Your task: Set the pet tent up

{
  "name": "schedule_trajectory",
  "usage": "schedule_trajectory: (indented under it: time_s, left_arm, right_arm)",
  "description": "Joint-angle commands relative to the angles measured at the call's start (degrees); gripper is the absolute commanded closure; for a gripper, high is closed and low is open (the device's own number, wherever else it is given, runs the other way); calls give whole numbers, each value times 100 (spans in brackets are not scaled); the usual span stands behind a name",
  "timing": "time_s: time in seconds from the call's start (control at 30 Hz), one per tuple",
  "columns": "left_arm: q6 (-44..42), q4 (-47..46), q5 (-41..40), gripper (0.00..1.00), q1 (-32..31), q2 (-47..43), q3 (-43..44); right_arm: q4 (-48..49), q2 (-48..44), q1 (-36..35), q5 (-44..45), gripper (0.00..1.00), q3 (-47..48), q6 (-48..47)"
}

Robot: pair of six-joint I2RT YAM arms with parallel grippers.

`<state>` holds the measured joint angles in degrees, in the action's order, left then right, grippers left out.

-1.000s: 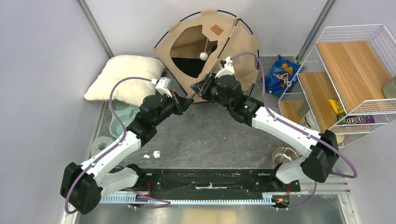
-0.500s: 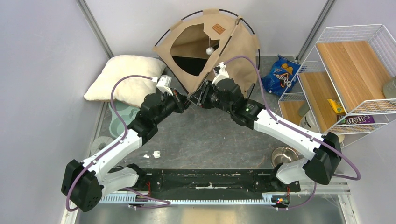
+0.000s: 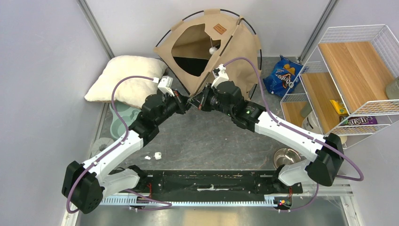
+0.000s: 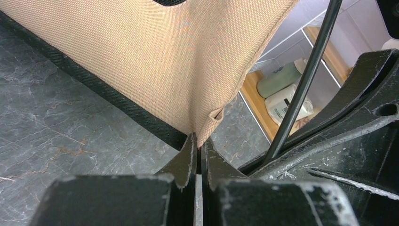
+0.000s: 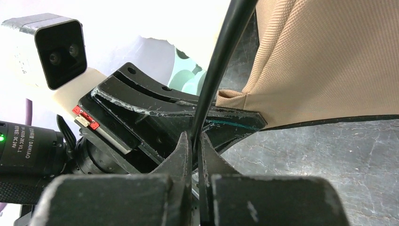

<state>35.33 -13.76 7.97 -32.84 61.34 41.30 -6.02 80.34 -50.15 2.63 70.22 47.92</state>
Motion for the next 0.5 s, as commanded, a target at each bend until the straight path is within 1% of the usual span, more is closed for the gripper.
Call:
schedule_trajectory:
  time_s: [0.0, 0.1, 0.13, 0.17, 0.27, 0.37, 0.47]
  left_arm:
    - [-65, -320, 95, 98, -21, -87, 127]
    - [-104, -315, 100, 98, -21, -135, 90]
    - [-102, -320, 105, 98, -21, -136, 81]
    - [-109, -318, 108, 98, -21, -140, 87]
    - [-125, -320, 110, 98, -22, -142, 92]
    - [-143, -320, 110, 98, -23, -145, 91]
    - [-158, -318, 131, 98, -21, -133, 89]
  right_arm:
    - [298, -94, 1, 591, 100, -60, -247]
    - [324, -73, -3, 692, 100, -11, -343]
    - [317, -50, -5, 704, 95, 13, -358]
    - [312, -21, -3, 708, 88, 33, -363]
    - [330, 40, -1, 665, 80, 62, -354]
    - [350, 45, -9, 661, 80, 46, -352]
    - [359, 59, -8, 659, 83, 45, -361]
